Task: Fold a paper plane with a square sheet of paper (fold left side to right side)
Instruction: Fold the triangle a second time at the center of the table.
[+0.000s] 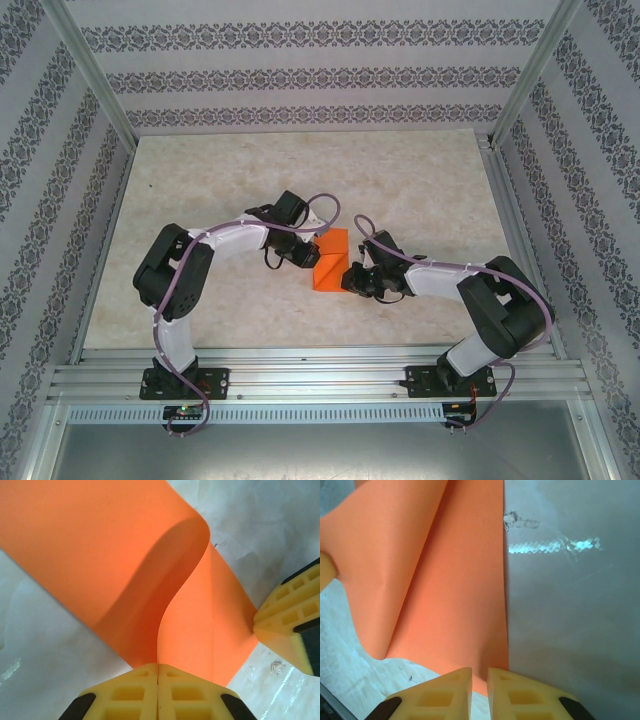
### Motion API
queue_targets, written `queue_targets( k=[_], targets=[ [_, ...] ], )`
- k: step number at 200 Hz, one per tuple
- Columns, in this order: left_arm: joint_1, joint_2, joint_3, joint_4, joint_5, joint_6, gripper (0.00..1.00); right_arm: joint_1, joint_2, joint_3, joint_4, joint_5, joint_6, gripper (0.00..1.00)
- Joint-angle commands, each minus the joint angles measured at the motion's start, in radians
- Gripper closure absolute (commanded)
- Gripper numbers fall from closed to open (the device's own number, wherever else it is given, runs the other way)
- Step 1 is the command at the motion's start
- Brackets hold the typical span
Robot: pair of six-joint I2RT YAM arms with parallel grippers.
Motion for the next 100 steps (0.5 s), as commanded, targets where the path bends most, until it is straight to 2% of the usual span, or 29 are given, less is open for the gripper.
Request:
queue_targets(
  k=[1,100],
  targets=[
    [0.01,0.016,0.025,-0.025,0.01,0.032,0.91,0.017,0.029,0.008,-0.047,0.043,-0.024,0.83],
    [0.013,0.049,0.05,-0.032,0.01,0.041,0.91,0.027,0.037,0.017,-0.062,0.05,-0.034,0.83]
  ],
)
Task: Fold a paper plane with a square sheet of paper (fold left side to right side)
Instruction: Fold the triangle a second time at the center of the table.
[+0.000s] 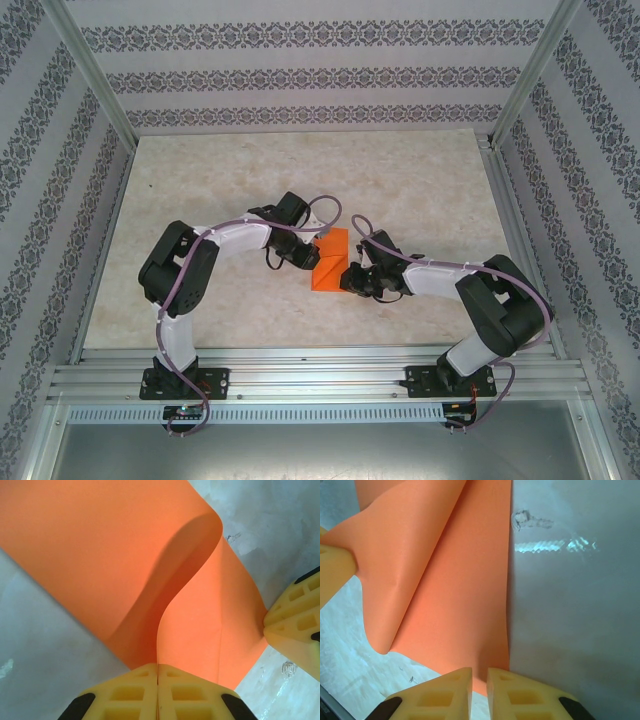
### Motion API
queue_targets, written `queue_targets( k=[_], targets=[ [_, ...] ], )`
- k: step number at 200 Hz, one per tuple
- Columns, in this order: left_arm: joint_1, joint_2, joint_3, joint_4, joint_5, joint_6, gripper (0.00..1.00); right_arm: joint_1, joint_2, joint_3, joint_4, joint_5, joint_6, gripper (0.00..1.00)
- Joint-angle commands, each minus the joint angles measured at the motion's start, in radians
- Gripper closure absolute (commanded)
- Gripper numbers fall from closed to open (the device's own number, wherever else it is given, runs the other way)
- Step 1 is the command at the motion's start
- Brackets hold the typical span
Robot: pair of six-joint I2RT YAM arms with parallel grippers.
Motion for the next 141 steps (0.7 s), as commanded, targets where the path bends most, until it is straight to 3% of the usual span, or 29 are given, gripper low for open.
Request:
queue_targets(
  k=[1,141],
  targets=[
    [0.014,0.016,0.03,-0.016,0.011,0.034,0.91,0.014,0.027,0.002,-0.052,0.043,-0.026,0.83],
    [0.013,0.051,0.057,-0.035,0.004,0.046,0.91,0.016,0.032,0.002,-0.055,0.049,-0.03,0.83]
  ],
)
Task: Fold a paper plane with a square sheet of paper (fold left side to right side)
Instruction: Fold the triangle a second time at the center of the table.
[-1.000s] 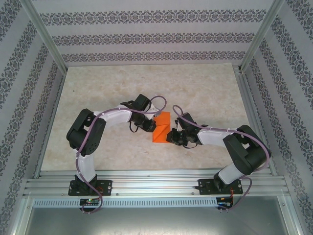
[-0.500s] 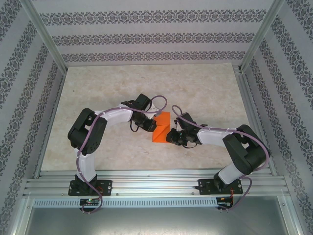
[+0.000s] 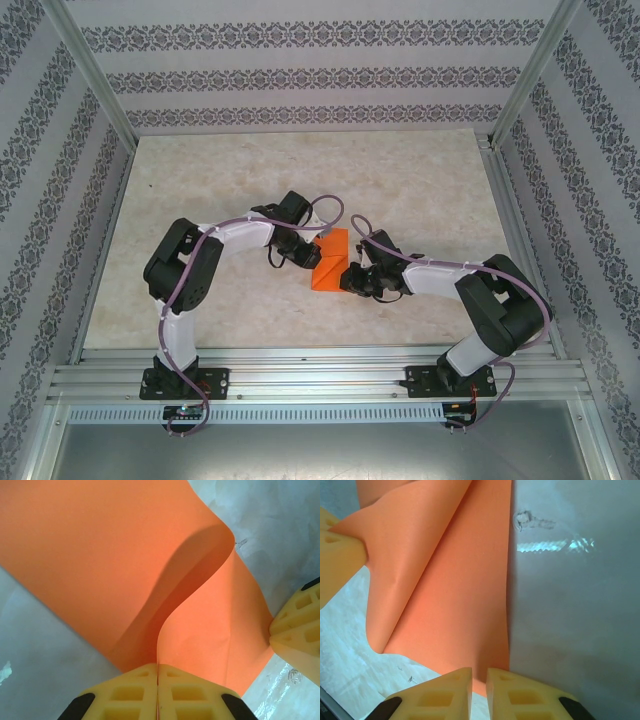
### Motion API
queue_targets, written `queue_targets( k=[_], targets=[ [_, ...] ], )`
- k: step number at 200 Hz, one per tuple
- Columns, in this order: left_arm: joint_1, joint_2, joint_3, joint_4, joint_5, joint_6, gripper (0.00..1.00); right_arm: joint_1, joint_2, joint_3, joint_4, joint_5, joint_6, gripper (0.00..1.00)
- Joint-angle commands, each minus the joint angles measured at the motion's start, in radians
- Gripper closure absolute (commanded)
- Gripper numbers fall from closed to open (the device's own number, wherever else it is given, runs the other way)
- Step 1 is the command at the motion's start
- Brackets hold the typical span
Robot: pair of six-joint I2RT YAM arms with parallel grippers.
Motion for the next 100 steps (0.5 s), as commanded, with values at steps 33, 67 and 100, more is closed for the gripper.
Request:
queue_targets(
  k=[33,67,100],
  targets=[
    [0.014,0.02,0.015,-0.016,0.0,0.029,0.91,0.016,0.022,0.001,-0.045,0.044,-0.018,0.82],
    [0.014,0.026,0.007,-0.009,0.001,0.027,0.91,0.007,-0.027,0.01,-0.025,0.013,0.002,0.81],
    [0.014,0.029,0.012,-0.01,0.003,0.029,0.91,-0.031,-0.085,0.012,0.004,-0.019,0.032,0.81]
  ],
)
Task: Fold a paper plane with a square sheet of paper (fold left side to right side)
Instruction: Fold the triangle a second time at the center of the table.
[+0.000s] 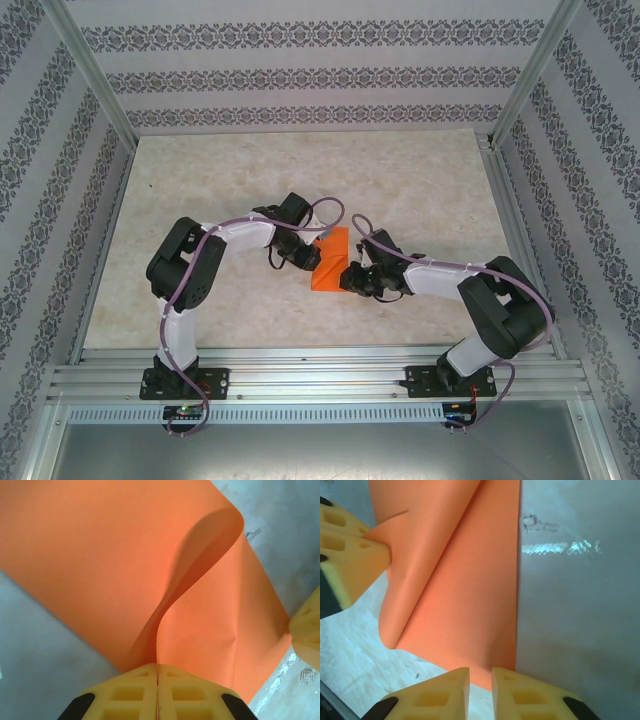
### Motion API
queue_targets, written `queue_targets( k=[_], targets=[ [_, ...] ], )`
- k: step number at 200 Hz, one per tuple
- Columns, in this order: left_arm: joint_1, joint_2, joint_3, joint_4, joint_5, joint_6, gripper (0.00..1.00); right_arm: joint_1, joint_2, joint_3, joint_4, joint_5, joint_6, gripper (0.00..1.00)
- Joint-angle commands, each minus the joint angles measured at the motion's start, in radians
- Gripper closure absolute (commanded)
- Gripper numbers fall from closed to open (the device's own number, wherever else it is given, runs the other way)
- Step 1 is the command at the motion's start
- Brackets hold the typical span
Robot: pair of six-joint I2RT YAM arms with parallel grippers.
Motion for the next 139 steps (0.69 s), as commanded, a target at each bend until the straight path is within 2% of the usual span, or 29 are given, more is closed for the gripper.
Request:
queue_targets(
  k=[1,34,93,139],
  targets=[
    [0.014,0.01,0.012,-0.007,0.003,0.023,0.91,-0.027,-0.054,0.011,0.018,-0.019,0.03,0.81],
    [0.014,0.019,0.016,-0.003,0.008,0.021,0.91,-0.04,-0.058,0.008,0.13,-0.055,0.086,0.83],
    [0.013,0.02,0.017,-0.005,0.008,0.024,0.91,-0.027,0.06,0.044,0.307,-0.087,0.172,0.89],
    [0.014,0.02,0.012,-0.005,0.008,0.024,0.91,-0.011,0.138,0.075,0.355,-0.092,0.192,0.89]
  ],
)
